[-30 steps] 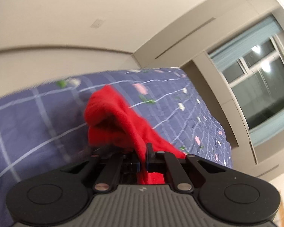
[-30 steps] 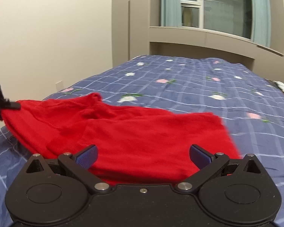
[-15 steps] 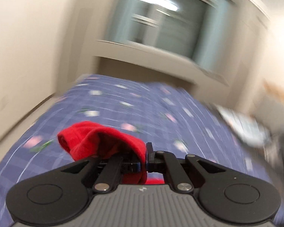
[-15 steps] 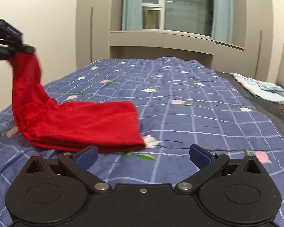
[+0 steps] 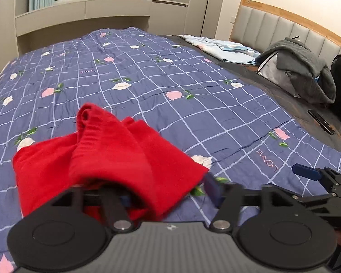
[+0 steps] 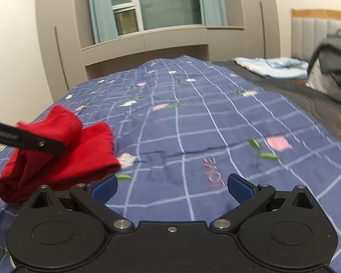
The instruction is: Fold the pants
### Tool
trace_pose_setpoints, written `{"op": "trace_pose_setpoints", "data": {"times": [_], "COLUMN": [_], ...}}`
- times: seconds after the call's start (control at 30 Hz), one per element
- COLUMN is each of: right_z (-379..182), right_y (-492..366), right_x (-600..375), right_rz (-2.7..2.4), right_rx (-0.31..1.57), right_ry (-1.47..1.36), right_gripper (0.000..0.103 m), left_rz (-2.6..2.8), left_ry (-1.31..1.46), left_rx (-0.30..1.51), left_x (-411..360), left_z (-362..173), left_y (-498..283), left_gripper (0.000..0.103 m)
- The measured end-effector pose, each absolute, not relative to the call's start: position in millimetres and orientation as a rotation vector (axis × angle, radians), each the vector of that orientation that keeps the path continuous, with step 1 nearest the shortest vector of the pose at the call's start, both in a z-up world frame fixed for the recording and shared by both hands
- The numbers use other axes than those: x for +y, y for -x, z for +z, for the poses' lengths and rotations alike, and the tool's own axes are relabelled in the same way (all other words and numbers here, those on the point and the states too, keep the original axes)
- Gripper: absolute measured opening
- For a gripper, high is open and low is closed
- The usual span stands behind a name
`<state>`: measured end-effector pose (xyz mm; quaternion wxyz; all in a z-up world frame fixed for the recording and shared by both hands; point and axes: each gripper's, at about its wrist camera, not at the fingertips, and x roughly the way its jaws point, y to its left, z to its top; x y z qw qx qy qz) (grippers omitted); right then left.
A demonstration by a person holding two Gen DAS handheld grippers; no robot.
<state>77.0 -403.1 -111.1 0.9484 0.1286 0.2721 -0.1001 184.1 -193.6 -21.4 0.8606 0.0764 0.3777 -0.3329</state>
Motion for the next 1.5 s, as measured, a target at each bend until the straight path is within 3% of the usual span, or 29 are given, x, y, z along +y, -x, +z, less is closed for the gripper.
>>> {"op": "trace_pose_setpoints", "data": {"times": [0.4,0.57,0.8,0.93,1.3,1.5], "right_z": [-123.9,-126.3,-129.1,-131.1,-119.7,-99.0], "right_y": [-81.1,-80.4,-80.6,-83.2,-96.7,-145.9], "right_x": [-403.5,-405.6,-409.2,-408.4,-400.9,-388.4], "right_rz": [-0.214,-0.215,-0.219,-0.223,-0.155,0.057], "right_rx": [0.593,0.595,0.599,0.613,0.614,0.567], "right_ry": [-0.28,-0.299,-0.318,-0.313,-0.269,-0.277], "right_gripper": [0.103,0.103,0.103,0.103,0.103,0.103], "left_rz": [-0.66,-0.698,-0.739,-0.762,-0.547,-0.384], "left_ry": [-0.271,-0.424,-0.605,-0.513,-0.136,0.12], "left_rx": [0.665,0.693,0.713,0.741,0.733,0.773], "left_x": [-237.5,-265.8,-258.0,-228.2,-124.5,-64.6], "left_z": [7.8,0.4,-17.1,-12.5,1.6,-9.6], "left_y": [-187.8,-189.7,-176.8,-174.1,-170.8,-185.4], "left_gripper": [0.087,0.095,0.095,0.102,0.102,0.102]}}
